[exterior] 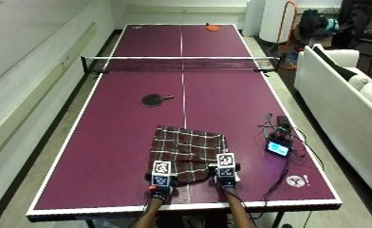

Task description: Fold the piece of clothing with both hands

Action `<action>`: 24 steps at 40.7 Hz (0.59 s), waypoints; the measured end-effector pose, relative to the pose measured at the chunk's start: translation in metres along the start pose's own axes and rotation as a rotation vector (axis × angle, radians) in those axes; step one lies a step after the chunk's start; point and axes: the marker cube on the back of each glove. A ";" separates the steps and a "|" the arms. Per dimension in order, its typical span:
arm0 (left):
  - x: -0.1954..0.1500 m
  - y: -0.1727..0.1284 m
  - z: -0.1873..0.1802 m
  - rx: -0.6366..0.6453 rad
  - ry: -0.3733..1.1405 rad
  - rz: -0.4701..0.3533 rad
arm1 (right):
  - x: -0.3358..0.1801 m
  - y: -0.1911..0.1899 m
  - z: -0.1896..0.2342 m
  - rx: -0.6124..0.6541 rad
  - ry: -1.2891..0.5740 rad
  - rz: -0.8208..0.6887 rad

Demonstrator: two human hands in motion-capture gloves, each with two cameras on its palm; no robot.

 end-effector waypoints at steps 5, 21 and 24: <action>-0.005 -0.028 0.029 0.146 -0.041 -0.010 | -0.002 -0.018 -0.010 0.306 0.074 -0.021; -0.051 -0.001 -0.020 0.246 0.125 0.098 | 0.019 0.001 0.009 0.288 -0.040 -0.211; -0.058 0.011 -0.048 0.277 0.096 0.119 | 0.023 0.010 -0.017 0.247 -0.131 -0.256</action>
